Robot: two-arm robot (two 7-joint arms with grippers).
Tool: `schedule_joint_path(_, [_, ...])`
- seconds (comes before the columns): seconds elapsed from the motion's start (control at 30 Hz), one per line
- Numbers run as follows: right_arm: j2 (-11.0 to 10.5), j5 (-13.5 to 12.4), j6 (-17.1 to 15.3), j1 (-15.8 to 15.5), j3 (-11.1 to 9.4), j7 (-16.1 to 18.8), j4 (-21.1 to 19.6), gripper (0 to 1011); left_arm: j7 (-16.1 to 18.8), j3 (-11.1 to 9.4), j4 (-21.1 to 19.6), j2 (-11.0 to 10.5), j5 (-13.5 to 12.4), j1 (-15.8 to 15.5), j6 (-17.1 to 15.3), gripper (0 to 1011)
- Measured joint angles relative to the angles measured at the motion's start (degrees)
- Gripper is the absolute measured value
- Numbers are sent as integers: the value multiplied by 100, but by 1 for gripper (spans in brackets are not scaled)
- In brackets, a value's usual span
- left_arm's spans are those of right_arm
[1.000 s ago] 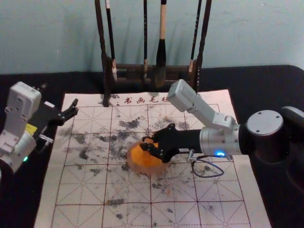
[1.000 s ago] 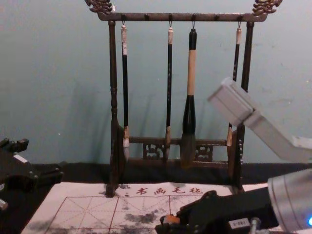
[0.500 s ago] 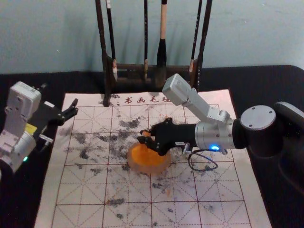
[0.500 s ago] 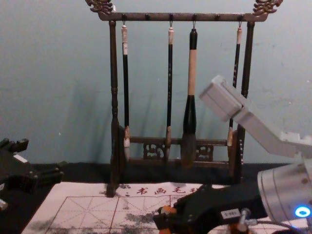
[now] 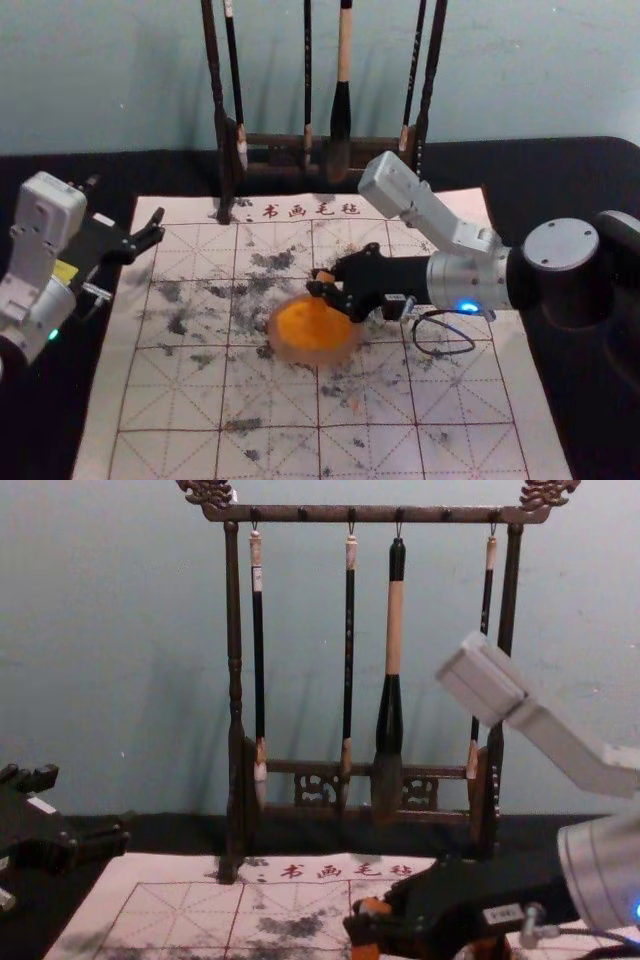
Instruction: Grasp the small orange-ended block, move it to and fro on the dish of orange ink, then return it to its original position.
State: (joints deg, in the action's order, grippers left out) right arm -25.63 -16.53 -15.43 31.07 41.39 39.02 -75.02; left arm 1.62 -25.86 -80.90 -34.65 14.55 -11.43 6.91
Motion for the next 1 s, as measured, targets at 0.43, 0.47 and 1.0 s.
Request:
schedule_joint_path(0.43, [-316,-63,-27,-191,-77,96,-364,110,0,0,0,0,0,0,0,1001])
schedule_joint_path(0.47, [-330,-67,-27,-201,-78,100,-383,111,0,0,0,0,0,0,0,1001])
schedule_joint_path(1.0, [-371,-128,-33,-259,55,220,-549,109,0,0,0,0,0,0,0,1001])
